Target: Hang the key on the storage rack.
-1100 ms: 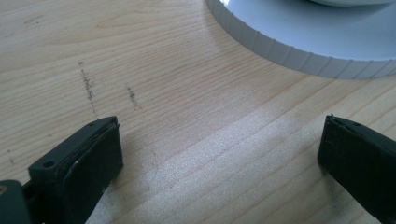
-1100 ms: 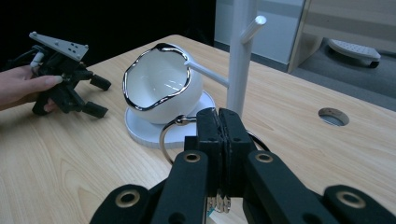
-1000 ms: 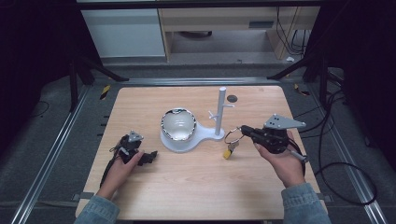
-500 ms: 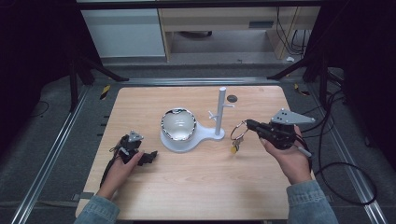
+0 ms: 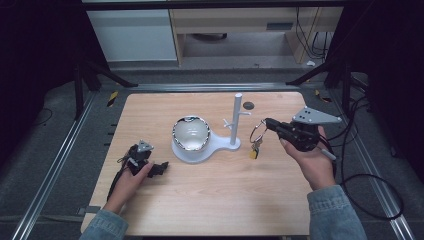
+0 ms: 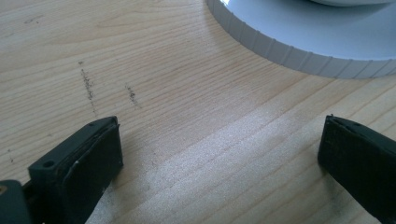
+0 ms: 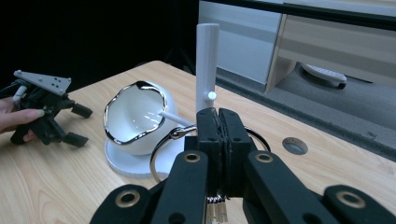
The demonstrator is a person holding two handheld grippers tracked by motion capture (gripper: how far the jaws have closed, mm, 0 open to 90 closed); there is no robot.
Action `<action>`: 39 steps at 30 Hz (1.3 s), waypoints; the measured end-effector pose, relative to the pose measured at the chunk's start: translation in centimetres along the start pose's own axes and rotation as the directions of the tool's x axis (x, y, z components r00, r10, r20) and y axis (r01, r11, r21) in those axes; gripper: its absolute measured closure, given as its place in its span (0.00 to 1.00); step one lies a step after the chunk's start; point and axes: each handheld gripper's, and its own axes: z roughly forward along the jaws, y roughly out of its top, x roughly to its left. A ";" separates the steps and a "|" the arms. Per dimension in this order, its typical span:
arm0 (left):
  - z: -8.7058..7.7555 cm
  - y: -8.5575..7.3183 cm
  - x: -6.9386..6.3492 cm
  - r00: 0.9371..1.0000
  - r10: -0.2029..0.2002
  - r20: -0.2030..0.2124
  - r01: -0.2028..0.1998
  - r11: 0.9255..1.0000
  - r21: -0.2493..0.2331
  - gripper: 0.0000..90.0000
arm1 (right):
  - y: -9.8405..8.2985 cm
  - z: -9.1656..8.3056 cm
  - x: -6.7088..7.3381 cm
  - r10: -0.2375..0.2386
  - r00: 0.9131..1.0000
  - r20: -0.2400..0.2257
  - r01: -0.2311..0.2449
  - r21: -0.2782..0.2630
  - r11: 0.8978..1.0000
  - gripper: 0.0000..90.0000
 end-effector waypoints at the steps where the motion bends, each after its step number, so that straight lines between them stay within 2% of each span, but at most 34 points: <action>1: 0.0 0.0 0.0 1.000 0.000 0.000 0.000 1.000 0.000 0.00 | 0.1 0.0 0.0 -0.003 1.000 0.000 0.003 -0.001 1.000 0.99; 14: 0.0 0.0 0.0 1.000 0.000 0.000 0.000 1.000 0.000 0.00 | 1.5 1.2 -0.6 0.008 1.000 0.000 -0.008 -0.014 1.000 0.99; 39: 0.0 0.0 0.0 1.000 -0.001 0.000 0.001 1.000 0.000 0.00 | 1.9 3.9 -1.1 0.030 0.999 -0.009 -0.031 -0.015 0.999 0.99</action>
